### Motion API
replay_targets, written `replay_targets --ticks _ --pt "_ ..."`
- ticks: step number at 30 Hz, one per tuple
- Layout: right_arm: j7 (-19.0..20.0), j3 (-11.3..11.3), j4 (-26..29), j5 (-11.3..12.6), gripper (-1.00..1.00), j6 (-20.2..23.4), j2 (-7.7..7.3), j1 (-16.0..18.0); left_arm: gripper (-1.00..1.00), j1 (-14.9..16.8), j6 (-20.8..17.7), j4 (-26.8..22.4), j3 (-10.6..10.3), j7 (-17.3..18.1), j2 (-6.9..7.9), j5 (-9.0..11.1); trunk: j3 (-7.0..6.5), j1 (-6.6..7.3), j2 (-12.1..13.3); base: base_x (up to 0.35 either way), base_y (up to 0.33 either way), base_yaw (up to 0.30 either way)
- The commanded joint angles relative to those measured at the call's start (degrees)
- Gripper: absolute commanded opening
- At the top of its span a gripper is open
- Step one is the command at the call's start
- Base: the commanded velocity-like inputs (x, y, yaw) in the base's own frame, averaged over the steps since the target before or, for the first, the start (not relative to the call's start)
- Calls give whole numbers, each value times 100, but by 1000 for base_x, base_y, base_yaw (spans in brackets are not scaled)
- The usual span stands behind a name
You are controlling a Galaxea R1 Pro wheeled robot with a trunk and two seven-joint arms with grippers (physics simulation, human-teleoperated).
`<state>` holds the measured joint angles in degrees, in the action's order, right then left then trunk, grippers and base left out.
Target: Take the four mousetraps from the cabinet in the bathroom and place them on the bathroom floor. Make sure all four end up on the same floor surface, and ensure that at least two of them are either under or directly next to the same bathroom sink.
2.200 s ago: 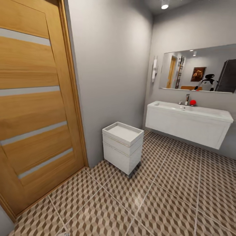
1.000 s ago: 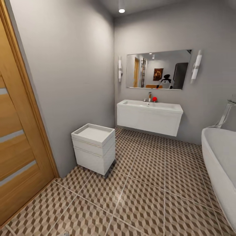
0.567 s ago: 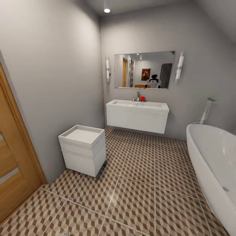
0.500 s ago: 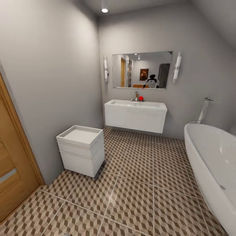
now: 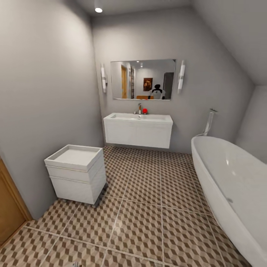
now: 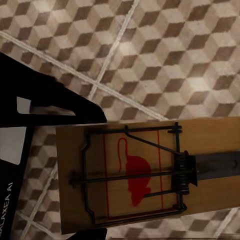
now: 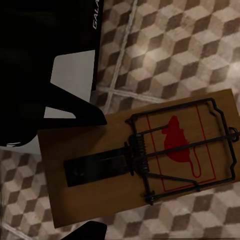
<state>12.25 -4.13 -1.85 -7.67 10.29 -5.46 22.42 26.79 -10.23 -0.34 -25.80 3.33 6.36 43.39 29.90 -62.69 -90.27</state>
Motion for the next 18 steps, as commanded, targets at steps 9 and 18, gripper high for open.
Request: replay_targets --ticks 9,18 --pt "16 -44 -9 -59 -100 9 3 8 -100 2 194 8 -48 27 -3 69 6 0 -3 0 0 -255" --pt "17 -44 -9 -59 -100 9 6 8 -100 2 536 -11 -43 35 -18 63 6 0 -3 2 0 -235"
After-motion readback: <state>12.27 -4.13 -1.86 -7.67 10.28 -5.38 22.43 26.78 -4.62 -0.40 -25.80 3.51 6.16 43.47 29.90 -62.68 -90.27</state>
